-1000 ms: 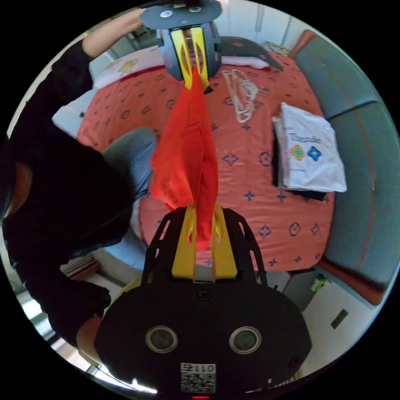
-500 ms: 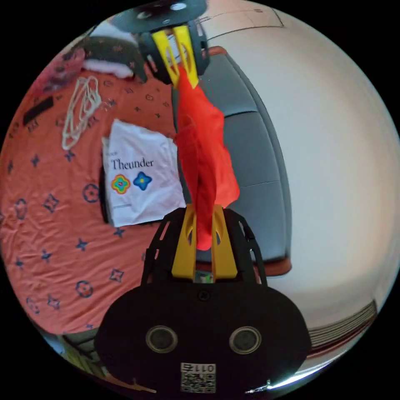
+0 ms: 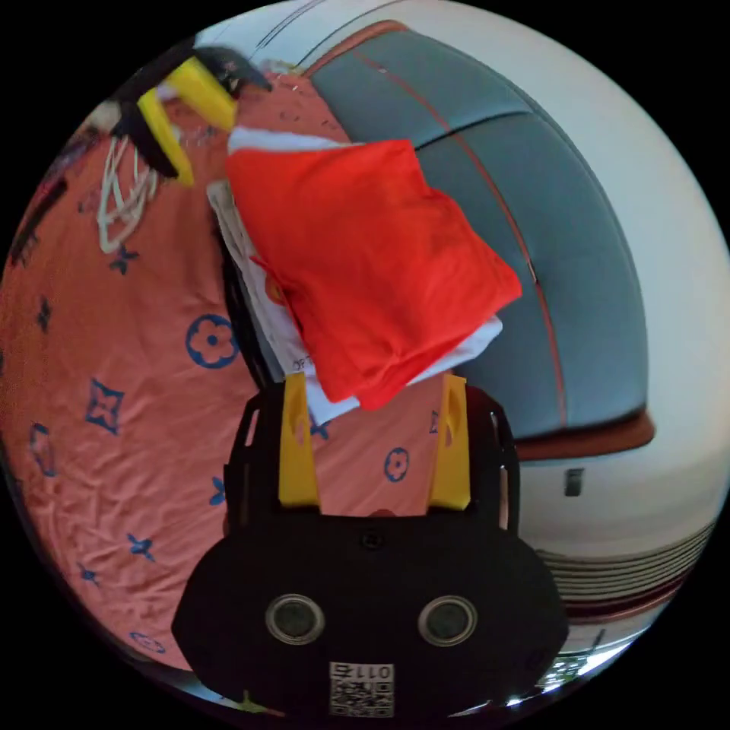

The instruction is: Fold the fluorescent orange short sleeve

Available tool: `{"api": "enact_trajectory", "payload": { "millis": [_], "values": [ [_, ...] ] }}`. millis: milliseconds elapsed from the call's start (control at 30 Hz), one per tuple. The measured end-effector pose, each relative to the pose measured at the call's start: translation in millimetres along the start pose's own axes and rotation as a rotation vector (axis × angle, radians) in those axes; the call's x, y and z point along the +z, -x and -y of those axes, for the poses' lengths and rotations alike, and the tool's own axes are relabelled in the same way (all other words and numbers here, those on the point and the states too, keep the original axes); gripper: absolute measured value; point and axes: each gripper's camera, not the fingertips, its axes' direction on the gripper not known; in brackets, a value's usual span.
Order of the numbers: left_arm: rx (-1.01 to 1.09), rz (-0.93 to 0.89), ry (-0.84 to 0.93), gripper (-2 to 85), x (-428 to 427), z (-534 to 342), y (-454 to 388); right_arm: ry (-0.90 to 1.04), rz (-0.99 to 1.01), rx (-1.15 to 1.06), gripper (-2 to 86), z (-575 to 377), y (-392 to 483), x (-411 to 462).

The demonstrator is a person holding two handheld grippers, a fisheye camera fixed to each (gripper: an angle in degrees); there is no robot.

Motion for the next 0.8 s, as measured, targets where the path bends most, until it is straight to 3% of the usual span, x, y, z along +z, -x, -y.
{"api": "enact_trajectory", "payload": {
  "millis": [67, 133, 167, 267, 433, 533, 633, 800],
  "values": [
    [-0.147, -0.375, -0.043, 6.5, -14.3, -42.4, 28.0, -0.119, 0.207, 0.121, 14.1, -40.9, -23.0, -26.0],
    [-0.216, -0.585, -0.104, 3.1, -20.0, -79.7, 24.7, -0.283, 0.335, 0.248, 3.8, -73.8, -38.9, -40.5],
    [-0.255, -0.638, -0.141, 2.2, -22.4, -101.9, 12.9, -0.370, 0.380, 0.298, 2.9, -87.7, -45.8, -44.6],
    [-0.348, -0.750, -0.228, 0.8, -18.5, -141.3, -24.7, -0.371, 0.412, 0.399, 1.5, -83.4, -59.4, -39.0],
    [-0.282, -0.880, -0.203, 0.3, 20.6, -171.8, -57.1, -0.234, 0.368, 0.356, 0.6, -20.5, -62.1, -16.9],
    [-0.198, -0.900, -0.108, 0.2, 27.9, -179.3, -43.2, -0.136, 0.337, 0.433, 0.5, 26.0, -71.5, 15.3],
    [-0.274, -0.802, -0.187, 0.2, 27.4, -201.7, -16.1, -0.040, 0.201, 0.485, 0.3, 58.2, -73.9, 60.4],
    [-0.370, -0.984, -0.219, 0.1, 58.4, -227.8, 8.0, 0.070, 0.167, 0.536, 0.1, 66.3, -58.2, 126.3]
  ]
}}
